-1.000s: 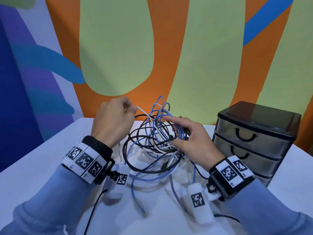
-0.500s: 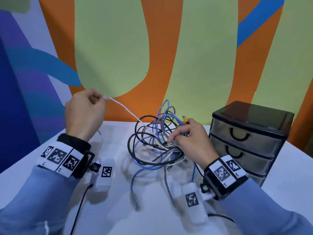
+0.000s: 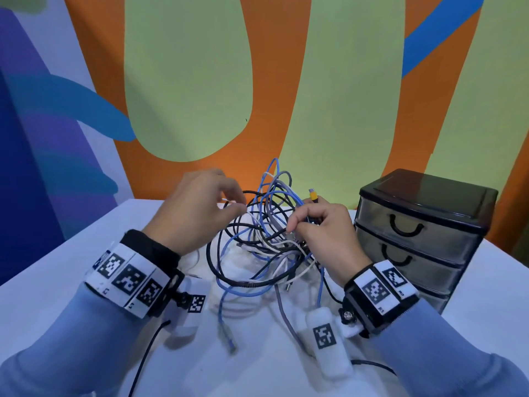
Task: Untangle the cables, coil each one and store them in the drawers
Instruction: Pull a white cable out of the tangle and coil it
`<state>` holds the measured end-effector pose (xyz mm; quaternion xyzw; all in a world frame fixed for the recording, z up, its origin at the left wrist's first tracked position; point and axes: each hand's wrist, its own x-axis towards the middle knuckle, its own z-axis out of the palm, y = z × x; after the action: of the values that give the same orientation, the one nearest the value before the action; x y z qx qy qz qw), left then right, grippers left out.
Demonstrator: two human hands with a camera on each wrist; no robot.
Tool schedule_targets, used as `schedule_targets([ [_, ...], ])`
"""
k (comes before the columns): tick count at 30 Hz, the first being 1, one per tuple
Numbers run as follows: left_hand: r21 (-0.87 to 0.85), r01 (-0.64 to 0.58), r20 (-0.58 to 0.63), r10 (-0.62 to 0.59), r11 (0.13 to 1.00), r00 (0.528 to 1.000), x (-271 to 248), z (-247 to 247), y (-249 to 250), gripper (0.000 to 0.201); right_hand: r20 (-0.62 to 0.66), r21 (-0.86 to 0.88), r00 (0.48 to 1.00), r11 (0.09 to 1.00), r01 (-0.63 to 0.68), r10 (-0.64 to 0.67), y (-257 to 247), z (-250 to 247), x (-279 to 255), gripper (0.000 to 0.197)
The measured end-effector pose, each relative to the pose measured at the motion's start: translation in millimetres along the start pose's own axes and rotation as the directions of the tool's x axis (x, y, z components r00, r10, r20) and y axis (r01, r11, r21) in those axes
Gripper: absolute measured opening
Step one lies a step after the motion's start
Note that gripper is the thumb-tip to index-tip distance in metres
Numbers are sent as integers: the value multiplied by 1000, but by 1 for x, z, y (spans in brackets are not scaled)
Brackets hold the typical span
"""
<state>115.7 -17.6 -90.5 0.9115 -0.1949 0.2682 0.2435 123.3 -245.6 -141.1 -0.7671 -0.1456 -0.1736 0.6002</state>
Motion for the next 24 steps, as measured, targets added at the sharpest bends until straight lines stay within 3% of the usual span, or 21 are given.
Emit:
schedule_targets([
  [2, -95, -31, 111, 41, 995, 993, -3, 5, 8, 12, -17, 34, 1000, 999, 7, -6, 1, 1, 1, 50],
  [7, -329, -9, 361, 135, 944, 923, -10, 5, 26, 12, -67, 93, 998, 996, -8, 14, 2, 3, 1, 50],
  [12, -208, -6, 508, 114, 978, 854, -17, 7, 33, 36, -107, 150, 987, 983, -103, 120, 1, 3, 1, 50],
  [17, -116, -115, 484, 157, 987, 861, -17, 13, 33, 29, -98, 184, 976, 967, -174, 194, -6, 2, -1, 44],
  [24, -89, -233, 274, 248, 968, 929, -13, 11, 23, 21, -106, 183, 961, 955, -234, 255, -4, -1, 0, 44],
])
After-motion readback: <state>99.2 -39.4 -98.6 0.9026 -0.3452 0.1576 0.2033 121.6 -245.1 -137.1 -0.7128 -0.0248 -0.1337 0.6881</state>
